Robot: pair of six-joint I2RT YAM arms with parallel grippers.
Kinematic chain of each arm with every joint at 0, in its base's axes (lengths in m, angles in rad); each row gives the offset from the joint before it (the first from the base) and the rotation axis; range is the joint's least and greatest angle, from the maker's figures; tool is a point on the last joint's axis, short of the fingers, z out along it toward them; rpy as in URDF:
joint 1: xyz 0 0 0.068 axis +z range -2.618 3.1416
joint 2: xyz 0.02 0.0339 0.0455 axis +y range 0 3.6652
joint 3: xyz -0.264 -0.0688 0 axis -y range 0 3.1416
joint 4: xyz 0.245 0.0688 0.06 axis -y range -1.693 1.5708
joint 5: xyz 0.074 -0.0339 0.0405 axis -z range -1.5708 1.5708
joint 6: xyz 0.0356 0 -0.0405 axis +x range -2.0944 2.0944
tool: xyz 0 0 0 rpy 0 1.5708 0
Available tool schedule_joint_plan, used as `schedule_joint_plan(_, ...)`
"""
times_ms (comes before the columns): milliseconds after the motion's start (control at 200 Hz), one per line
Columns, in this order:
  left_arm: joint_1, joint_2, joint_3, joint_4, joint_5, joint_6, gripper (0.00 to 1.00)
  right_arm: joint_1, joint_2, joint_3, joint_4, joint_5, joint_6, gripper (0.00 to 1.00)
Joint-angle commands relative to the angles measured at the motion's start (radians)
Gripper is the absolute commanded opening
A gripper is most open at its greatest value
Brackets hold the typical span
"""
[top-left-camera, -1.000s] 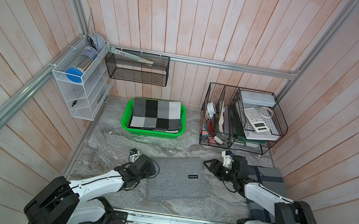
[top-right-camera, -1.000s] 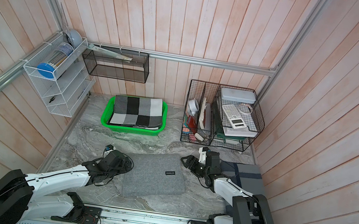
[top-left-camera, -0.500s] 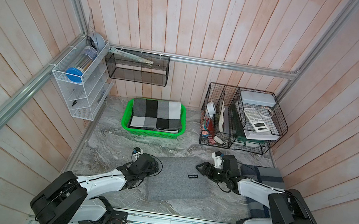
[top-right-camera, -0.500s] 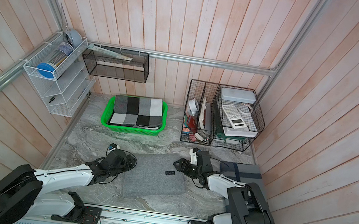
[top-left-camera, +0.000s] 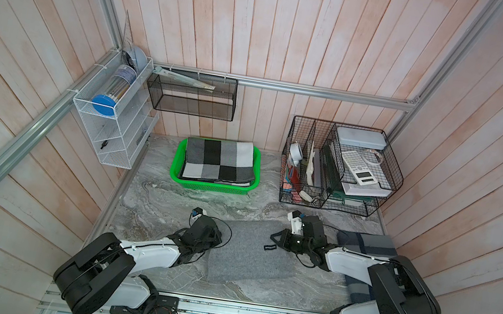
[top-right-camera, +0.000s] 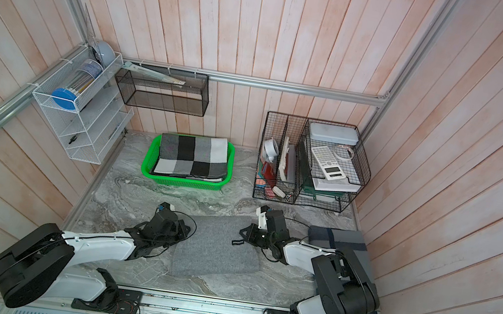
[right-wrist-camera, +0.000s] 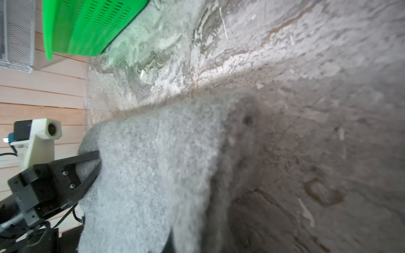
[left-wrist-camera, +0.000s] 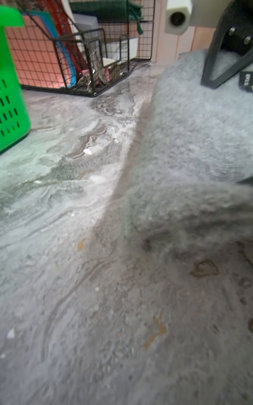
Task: Put the folded scarf in the basket
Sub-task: Pick up the scarf at the center of the board, then place the scarf in the basket.
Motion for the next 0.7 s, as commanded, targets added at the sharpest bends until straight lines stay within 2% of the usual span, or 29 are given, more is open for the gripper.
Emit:
schedule_joint_plan(0, -0.003, -0.102, -0.014, 0.106, 0.058, 0.054, 0.0, 0.026, -0.14, -0.056, 0.111, -0.022, 0.015, 0.0)
schedule_joint_plan(195, -0.005, -0.353, -0.037, 0.101, -0.007, 0.159, 0.0, 0.072, -0.443, -0.142, 0.122, 0.123, 0.038, 0.0)
schedule_joint_plan(330, 0.002, -0.431, -0.021, 0.041, -0.089, 0.219, 0.0, 0.077, -0.517, -0.165, 0.193, 0.217, 0.047, 0.0)
schedule_joint_plan(535, 0.034, -0.346, 0.156, -0.157, -0.234, 0.313, 0.0, 0.077, -0.387, -0.001, 0.195, 0.232, -0.032, 0.0)
schedule_joint_plan(610, 0.095, -0.299, 0.233, -0.221, -0.27, 0.318, 0.0, 0.076, -0.308, 0.096, 0.169, 0.235, -0.07, 0.0)
schedule_joint_plan(695, 0.201, -0.273, 0.275, -0.195, -0.205, 0.316, 0.0, 0.077, -0.216, 0.207, 0.149, 0.252, -0.101, 0.0)
